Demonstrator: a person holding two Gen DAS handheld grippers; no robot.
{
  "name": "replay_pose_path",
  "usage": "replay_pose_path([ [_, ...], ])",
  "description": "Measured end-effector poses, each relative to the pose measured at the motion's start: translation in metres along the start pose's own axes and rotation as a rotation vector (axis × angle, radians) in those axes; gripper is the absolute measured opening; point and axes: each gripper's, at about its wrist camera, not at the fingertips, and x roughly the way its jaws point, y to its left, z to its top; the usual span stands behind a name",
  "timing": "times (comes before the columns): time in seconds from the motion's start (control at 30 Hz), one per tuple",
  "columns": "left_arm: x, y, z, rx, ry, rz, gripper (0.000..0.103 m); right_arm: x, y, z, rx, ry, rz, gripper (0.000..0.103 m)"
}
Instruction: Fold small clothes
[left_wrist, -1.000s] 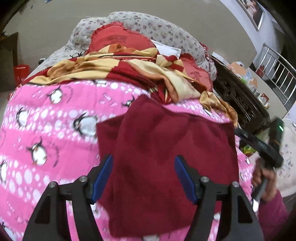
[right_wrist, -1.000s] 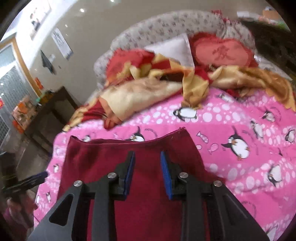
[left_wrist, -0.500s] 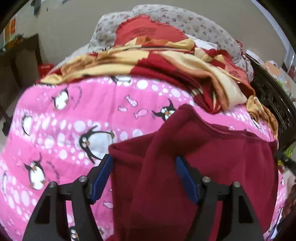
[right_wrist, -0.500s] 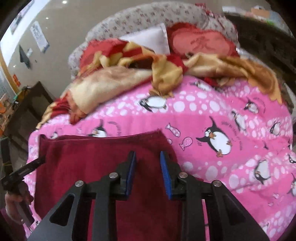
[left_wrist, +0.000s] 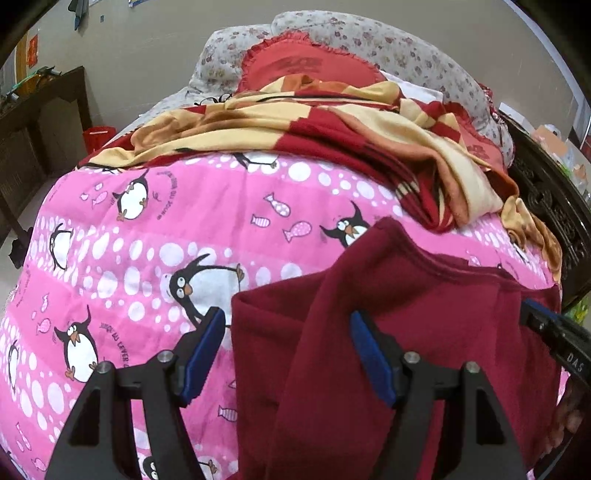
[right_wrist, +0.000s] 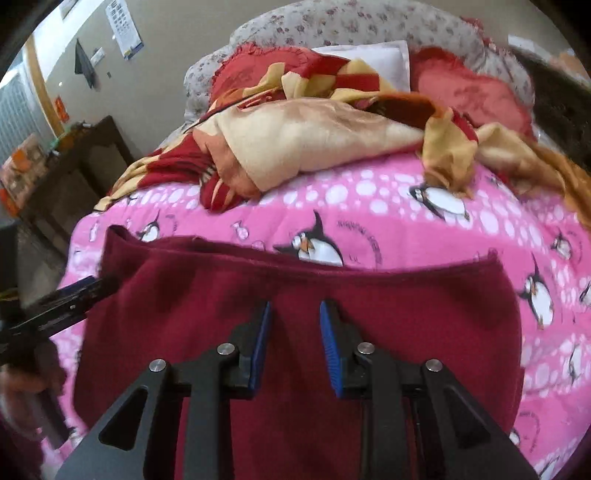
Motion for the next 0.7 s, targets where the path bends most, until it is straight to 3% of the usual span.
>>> replay_pose_path([
  [0.1, -0.002, 0.002, 0.000, 0.004, -0.003, -0.006, 0.075, -0.019, 0.011, 0.005, 0.004, -0.036, 0.048, 0.030],
  [0.27, -0.008, 0.008, -0.004, -0.006, 0.013, -0.020, 0.075, -0.030, 0.053, 0.014, -0.107, -0.070, 0.141, 0.030],
  [0.37, -0.023, 0.018, -0.011, -0.022, 0.016, -0.049, 0.075, -0.013, 0.083, 0.020, -0.126, -0.045, 0.223, 0.030],
  [0.47, -0.038, 0.031, -0.022, -0.049, 0.016, -0.087, 0.077, 0.012, 0.108, 0.025, -0.147, -0.018, 0.253, 0.030],
  [0.67, -0.052, 0.059, -0.056, -0.102, 0.043, -0.113, 0.080, 0.075, 0.138, 0.032, -0.129, 0.080, 0.231, 0.030],
  [0.7, -0.052, 0.061, -0.059, -0.108, 0.049, -0.119, 0.080, 0.076, 0.139, 0.034, -0.123, 0.052, 0.227, 0.030],
])
